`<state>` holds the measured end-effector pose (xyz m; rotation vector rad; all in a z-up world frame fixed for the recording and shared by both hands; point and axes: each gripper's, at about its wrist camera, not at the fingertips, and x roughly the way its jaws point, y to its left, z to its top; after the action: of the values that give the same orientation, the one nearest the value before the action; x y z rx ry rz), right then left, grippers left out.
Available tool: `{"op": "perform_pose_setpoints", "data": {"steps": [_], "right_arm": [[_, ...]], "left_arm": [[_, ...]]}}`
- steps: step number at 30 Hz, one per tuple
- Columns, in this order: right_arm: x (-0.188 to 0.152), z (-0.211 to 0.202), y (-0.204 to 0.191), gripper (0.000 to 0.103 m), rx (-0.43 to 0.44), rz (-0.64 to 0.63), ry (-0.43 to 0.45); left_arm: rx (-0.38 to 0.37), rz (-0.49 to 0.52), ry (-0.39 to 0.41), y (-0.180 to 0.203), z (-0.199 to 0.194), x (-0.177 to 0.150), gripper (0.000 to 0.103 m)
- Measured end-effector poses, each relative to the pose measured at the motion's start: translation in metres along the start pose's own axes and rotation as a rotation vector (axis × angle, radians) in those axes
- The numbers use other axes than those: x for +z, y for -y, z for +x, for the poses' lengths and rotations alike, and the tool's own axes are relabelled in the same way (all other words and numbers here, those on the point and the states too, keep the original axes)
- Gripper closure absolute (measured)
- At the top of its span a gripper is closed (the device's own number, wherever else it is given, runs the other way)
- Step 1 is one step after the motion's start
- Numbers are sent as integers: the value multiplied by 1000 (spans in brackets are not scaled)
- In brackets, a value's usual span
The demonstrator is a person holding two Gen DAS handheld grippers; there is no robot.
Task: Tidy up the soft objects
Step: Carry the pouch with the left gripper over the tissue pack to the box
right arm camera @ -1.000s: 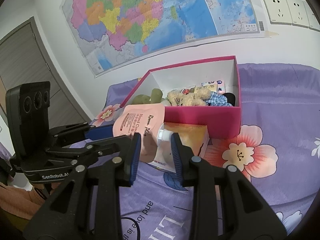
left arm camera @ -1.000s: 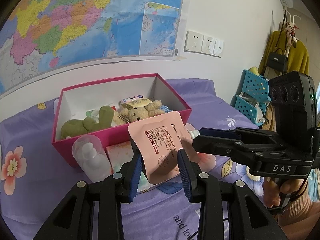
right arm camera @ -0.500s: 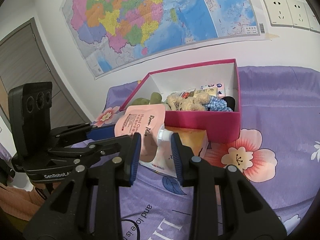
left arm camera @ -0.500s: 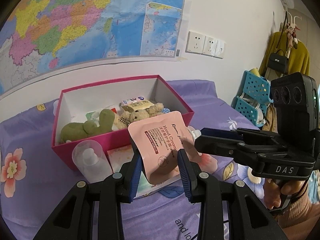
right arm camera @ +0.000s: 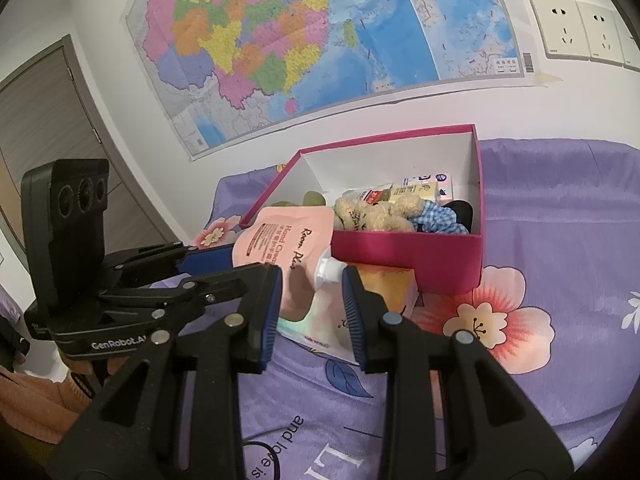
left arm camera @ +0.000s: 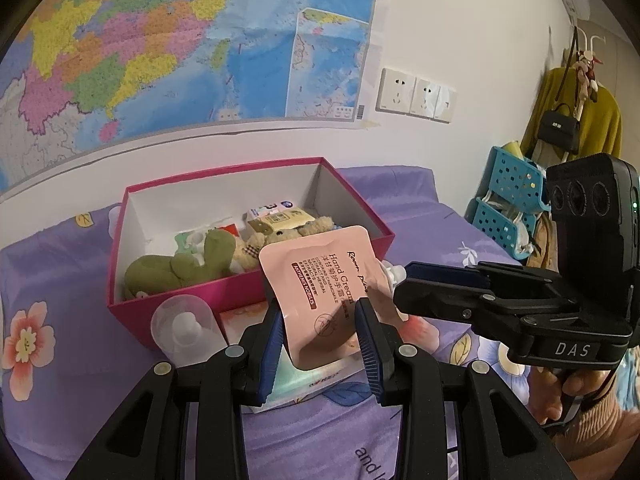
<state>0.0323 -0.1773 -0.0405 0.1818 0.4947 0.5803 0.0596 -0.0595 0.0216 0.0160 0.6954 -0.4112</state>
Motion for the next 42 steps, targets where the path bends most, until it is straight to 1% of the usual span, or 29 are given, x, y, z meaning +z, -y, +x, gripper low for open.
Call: {"op": "perform_pose_setpoints", "data": {"steps": [24,25,27,28,29,31,34,36,42], "right_arm": [[6,4,1,69,-2,-11,9],[6,4,1,69,0,-11,10],[8,5,0,70,33,-3,8],[9,6,-2,70,45,-5,7],[9,7,-5,70,36,-18,6],[11,10,-8,71,22,-34,5],[11,12,-4,71,39,-17,-3],[8,14,0,71,28,-7,-8],[-2,17,11,71,6,18,-37]], "left_arm": [[6,-4,8,-4,4,8,68],[2,-4,7,-4,5,8,68],[-42,-9,2,-3,5,9,70],[-43,-3,3,0,4,10,71],[-31,9,9,3,3,11,73],[-9,21,15,5,3,12,74],[-42,-1,1,-1,5,11,74],[-18,-7,-9,-6,8,7,74],[-12,-55,-24,-25,4,-10,72]]}}
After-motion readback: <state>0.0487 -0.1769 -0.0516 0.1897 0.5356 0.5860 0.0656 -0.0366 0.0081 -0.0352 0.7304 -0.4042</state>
